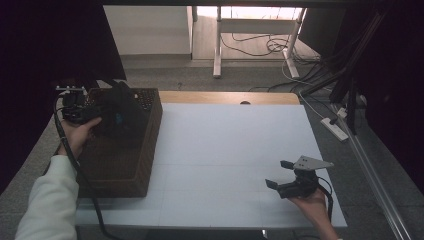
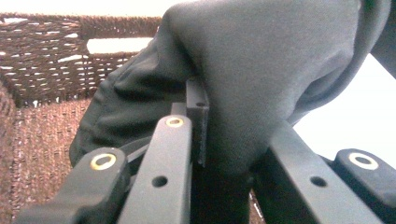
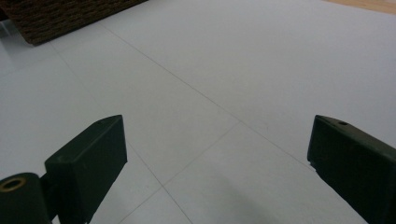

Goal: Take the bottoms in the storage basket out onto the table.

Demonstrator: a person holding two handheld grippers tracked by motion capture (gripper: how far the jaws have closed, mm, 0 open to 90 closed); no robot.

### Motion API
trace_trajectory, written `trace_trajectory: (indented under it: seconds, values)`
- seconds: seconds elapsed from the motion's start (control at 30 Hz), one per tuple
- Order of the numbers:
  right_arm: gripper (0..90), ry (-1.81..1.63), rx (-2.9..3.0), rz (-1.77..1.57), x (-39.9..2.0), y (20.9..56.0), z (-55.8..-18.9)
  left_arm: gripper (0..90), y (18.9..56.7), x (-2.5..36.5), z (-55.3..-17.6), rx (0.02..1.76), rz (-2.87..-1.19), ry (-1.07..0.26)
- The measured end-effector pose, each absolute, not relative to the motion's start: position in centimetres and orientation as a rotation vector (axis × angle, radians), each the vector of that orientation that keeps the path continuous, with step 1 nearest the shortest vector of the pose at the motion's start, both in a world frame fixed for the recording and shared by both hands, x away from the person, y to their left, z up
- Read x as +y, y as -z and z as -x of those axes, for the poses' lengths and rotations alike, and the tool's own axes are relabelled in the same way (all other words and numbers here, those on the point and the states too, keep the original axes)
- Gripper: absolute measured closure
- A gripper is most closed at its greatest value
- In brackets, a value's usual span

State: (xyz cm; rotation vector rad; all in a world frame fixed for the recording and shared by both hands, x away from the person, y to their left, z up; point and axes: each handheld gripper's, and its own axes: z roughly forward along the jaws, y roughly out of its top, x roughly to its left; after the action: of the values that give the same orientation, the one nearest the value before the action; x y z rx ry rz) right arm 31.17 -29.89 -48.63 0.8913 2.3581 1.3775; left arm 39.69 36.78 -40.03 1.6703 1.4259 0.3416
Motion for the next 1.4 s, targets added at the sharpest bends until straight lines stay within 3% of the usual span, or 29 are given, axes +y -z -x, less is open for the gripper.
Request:
trace_trajectory:
  seconds: [1.4]
  values:
    - [4.7, -1.389, 2.355, -0.892, -30.0, 48.6, -31.1, 81.4, 36.7, 34.2, -37.3, 1.257, -1.547, -0.331]
